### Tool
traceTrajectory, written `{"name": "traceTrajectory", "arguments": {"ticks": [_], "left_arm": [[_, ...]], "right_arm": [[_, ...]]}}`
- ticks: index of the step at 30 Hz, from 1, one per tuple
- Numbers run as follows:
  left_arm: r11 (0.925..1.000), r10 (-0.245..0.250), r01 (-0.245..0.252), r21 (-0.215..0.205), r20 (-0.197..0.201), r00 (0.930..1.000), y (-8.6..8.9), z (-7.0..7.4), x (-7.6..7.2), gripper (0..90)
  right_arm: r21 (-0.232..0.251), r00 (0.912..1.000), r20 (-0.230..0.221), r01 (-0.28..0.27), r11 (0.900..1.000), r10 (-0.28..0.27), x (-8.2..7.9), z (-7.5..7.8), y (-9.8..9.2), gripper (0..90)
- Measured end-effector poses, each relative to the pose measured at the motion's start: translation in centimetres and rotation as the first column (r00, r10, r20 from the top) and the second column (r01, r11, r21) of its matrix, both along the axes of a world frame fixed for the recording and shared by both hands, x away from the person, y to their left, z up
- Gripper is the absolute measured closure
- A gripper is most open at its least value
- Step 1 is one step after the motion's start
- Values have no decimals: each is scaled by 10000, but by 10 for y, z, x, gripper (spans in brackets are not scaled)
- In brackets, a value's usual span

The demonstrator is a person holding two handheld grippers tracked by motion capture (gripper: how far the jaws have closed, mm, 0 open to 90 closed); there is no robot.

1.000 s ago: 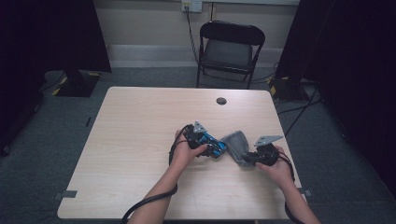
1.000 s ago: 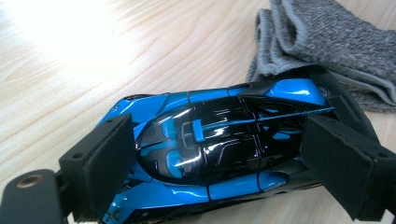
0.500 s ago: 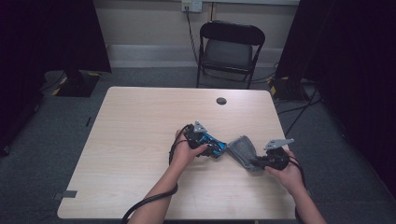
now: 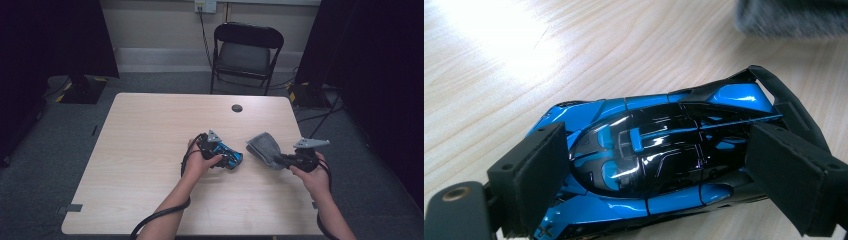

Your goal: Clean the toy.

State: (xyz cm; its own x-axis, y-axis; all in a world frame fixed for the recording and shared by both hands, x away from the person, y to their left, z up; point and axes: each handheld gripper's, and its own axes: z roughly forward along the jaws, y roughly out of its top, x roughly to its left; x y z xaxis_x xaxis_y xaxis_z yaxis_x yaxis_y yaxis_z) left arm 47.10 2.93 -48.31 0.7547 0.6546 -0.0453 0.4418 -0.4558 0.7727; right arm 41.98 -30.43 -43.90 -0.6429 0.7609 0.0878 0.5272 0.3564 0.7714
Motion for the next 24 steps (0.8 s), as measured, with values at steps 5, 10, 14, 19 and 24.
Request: {"name": "traceTrajectory", "arguments": {"ticks": [5,10,14,19,24], "left_arm": [[10000,-4,4,12,-7,10000,0,0,0,106],[10000,51,-50,54,-28,10000,0,1,0,106],[10000,53,-53,-2,-33,10000,0,0,0,107],[10000,30,-30,-51,44,10000,1,-1,-1,107],[10000,38,-38,-56,29,10000,0,-1,-1,107]], "right_arm": [[-151,9995,290,125,9998,-121,19,7,21,793],[-423,9993,379,30,9991,-14,42,5,45,792],[-676,9987,478,-148,9976,181,58,-1,65,792],[-880,9978,481,-409,9953,453,73,-9,87,792],[-1024,9971,409,-601,9929,646,84,-18,102,792]]}}
